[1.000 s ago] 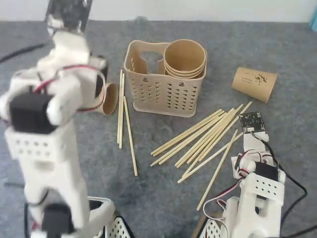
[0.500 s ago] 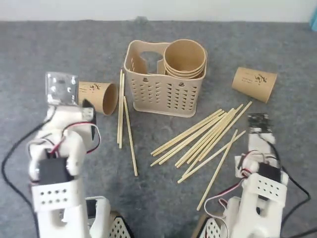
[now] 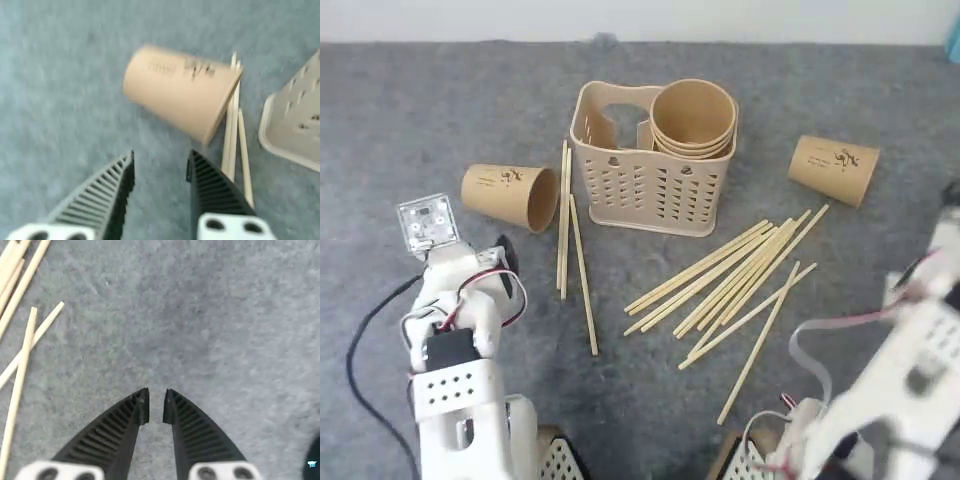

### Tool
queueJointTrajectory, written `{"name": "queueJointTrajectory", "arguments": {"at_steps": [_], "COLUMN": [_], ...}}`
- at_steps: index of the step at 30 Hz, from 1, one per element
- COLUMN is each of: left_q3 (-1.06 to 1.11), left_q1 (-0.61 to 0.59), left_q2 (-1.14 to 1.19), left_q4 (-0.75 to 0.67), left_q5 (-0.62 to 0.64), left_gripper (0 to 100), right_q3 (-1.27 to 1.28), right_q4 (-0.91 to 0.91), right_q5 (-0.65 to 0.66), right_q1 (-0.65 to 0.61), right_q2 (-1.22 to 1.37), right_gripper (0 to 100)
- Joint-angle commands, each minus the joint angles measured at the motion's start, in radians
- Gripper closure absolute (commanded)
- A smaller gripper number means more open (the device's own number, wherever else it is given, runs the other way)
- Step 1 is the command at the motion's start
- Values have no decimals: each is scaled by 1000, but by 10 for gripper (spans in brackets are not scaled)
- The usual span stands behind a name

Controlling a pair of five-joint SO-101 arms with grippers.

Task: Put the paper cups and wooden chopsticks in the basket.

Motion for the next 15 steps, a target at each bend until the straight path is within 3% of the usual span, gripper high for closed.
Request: {"name": "queueJointTrajectory", "arguments": {"at_steps": [1, 7, 15], "left_q3": [-7, -4, 42], "left_q1": [-21, -29, -23], "left_q2": [-28, -26, -25], "left_q4": [-31, -34, -132], "left_q5": [3, -2, -2], "left_gripper": [830, 830, 830], "right_q3": [-388, -939, -1442], "right_q4": [119, 303, 415], "right_q5": [-37, -101, -176], "right_q1": [-16, -71, -231], "right_q2": [321, 742, 1012], "right_gripper": [935, 915, 851]}}
